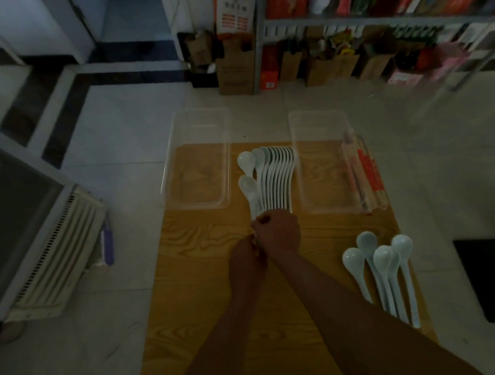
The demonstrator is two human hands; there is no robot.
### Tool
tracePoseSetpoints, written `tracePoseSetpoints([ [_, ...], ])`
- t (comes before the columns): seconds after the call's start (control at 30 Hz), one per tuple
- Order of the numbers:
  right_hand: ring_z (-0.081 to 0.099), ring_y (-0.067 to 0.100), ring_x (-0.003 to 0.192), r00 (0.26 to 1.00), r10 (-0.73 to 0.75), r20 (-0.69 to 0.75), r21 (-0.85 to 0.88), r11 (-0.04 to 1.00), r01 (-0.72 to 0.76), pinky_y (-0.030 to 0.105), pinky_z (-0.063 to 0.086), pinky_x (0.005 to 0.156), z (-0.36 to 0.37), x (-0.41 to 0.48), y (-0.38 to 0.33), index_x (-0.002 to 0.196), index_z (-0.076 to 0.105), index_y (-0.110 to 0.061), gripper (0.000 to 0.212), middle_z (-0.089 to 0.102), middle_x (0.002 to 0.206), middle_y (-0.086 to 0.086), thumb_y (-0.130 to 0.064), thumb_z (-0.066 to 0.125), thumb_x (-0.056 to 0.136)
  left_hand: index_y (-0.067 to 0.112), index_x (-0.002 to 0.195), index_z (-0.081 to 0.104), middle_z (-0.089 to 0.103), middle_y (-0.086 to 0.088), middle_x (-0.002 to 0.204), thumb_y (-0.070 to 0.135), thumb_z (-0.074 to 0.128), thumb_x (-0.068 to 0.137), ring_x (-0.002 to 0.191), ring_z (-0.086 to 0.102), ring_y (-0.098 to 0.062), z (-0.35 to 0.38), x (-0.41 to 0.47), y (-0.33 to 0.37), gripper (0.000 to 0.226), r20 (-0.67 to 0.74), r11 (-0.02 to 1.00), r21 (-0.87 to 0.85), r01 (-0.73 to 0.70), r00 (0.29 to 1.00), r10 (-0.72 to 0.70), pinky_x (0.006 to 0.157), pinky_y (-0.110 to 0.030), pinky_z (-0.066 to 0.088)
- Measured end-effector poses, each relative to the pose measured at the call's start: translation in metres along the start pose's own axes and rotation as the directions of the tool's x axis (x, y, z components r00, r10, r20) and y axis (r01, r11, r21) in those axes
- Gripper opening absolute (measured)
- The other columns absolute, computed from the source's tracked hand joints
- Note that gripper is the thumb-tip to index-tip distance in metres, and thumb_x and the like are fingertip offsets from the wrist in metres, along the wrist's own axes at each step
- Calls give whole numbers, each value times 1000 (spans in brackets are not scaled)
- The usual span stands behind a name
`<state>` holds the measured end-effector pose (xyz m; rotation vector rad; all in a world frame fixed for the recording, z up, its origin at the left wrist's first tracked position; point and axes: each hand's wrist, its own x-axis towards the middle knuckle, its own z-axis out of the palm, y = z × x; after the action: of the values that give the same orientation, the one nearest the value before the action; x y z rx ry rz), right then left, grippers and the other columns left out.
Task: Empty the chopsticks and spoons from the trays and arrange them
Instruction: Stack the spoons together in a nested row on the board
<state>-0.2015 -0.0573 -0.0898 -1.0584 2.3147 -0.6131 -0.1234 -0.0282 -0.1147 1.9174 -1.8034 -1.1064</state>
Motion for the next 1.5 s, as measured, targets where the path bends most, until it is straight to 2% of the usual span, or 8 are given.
tracePoseSetpoints([
  [0.2, 67, 11, 85, 999, -29, -20, 27, 999, 29, 21, 48, 69, 15, 33, -19, 96, 74, -20, 13, 72, 91, -5, -27, 66, 88, 12, 105, 64, 69, -2, 95, 21, 53, 97, 82, 67, -18, 3, 42, 19, 16, -133, 999, 5, -42, 990, 42, 71, -34, 56],
  [0.33, 65, 14, 92, 998, -41, -53, 26, 999, 43, 22, 43, 71, 10, 53, -16, 103, 71, -17, 19, 70, 100, -2, -28, 60, 93, 7, 98, 62, 68, -6, 95, 20, 55, 96, 82, 65, -19, 8, 70, 30, 15, -160, 993, 111, -28, 986, 46, 66, -27, 48],
  [0.5, 57, 26, 109, 997, 59, -49, -83, 995, -63, 35, 43, 80, 6, 56, 4, 128, 49, -9, 35, 46, 133, 8, -27, 46, 98, 1, 98, 62, 66, -14, 98, 14, 47, 96, 86, 63, -26, 12, 95, 38, 20, -165, 997, 61, 55, 985, -44, 73, -36, 52],
  [0.73, 48, 29, 125, 994, 97, -55, -136, 985, -103, 44, 49, 86, 11, 51, 12, 144, 28, -7, 57, 30, 148, 12, -27, 49, 96, 2, 108, 59, 61, -15, 109, 10, 43, 97, 95, 61, -27, 16, 114, 36, 21, -166, 986, 138, 90, 984, -67, 73, -31, 45],
  [0.97, 29, 32, 142, 998, 59, -4, -175, 983, -59, 46, 44, 97, 3, 41, 7, 154, 9, -8, 93, 8, 161, 16, -56, 12, 75, 7, 122, 50, 53, -12, 116, 26, 47, 97, 101, 56, -26, 19, 116, 35, 32, -184, 984, 172, 39, 983, -7, 73, -28, 36],
  [1.17, 33, 33, 140, 991, 127, 40, -111, 986, -122, 48, 40, 102, 5, 45, 11, 154, 0, -2, 89, 8, 161, 18, -54, 28, 87, 5, 115, 55, 57, -11, 112, 21, 46, 97, 99, 58, -25, 22, 119, 32, 26, -201, 981, 195, -5, 979, 45, 73, -31, 43],
  [1.37, 49, 32, 125, 993, 114, 37, -40, 993, -113, 48, 49, 94, 14, 52, 19, 152, 14, -6, 83, 25, 154, 14, -44, 55, 92, 7, 125, 51, 56, -12, 117, 11, 43, 94, 105, 55, -27, 23, 118, 32, 32, -177, 983, 174, -55, 980, 86, 81, -34, 44],
  [1.5, 53, 31, 118, 998, 69, 16, -18, 998, -68, 44, 49, 87, 17, 58, 24, 149, 23, -8, 66, 33, 147, 12, -30, 54, 95, 4, 117, 54, 53, -14, 117, 7, 44, 89, 102, 55, -30, 24, 119, 37, 29, -152, 980, 179, -81, 982, 109, 77, -35, 46],
])
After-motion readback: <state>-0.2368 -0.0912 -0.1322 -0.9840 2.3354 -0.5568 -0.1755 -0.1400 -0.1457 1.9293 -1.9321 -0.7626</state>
